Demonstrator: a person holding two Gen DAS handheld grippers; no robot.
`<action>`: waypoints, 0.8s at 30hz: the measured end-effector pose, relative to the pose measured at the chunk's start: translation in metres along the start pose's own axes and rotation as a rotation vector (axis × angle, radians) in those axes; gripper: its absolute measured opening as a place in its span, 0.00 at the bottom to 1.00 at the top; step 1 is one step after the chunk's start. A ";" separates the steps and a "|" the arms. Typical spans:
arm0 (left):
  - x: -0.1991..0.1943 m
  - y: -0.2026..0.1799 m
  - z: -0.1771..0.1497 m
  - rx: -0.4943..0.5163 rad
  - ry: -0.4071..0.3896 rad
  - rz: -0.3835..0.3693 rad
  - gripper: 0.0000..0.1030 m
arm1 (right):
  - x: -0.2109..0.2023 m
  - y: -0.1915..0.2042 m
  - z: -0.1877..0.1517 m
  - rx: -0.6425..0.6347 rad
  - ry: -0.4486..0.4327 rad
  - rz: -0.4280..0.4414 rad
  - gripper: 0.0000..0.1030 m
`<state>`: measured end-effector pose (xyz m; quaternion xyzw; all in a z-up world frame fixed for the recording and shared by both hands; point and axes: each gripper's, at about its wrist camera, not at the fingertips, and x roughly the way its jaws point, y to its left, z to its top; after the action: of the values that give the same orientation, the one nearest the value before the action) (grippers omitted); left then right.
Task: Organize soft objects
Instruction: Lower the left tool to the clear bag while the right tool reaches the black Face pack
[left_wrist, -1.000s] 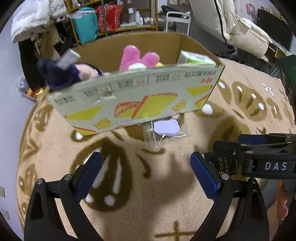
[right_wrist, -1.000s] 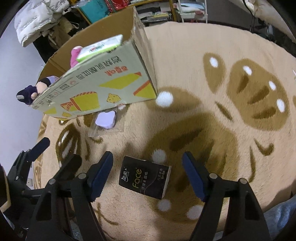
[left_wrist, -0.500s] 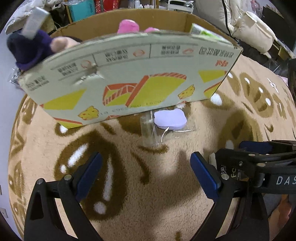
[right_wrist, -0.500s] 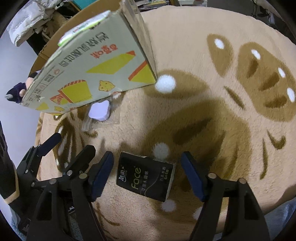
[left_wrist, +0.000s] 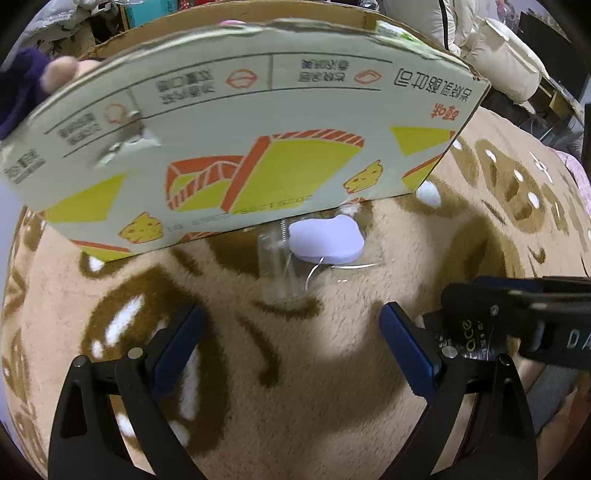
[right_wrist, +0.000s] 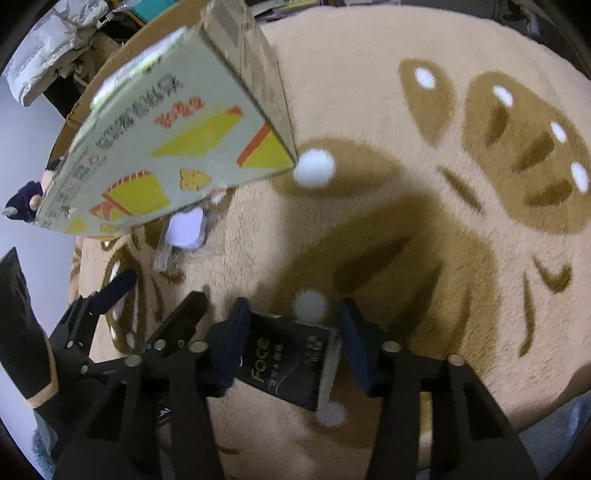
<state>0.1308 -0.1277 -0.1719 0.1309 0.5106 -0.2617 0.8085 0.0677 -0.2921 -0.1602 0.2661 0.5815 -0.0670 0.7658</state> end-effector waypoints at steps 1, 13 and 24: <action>0.003 -0.001 0.001 0.001 -0.001 -0.005 0.92 | -0.001 0.000 0.002 0.000 -0.005 -0.001 0.43; 0.016 -0.013 0.019 -0.002 -0.057 0.002 0.93 | -0.005 -0.013 0.009 0.023 -0.005 0.013 0.39; 0.031 -0.028 0.035 -0.020 -0.060 -0.007 0.88 | -0.022 -0.031 0.009 0.033 -0.005 0.025 0.39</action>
<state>0.1523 -0.1769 -0.1819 0.1134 0.4891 -0.2633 0.8238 0.0561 -0.3272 -0.1482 0.2859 0.5752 -0.0674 0.7635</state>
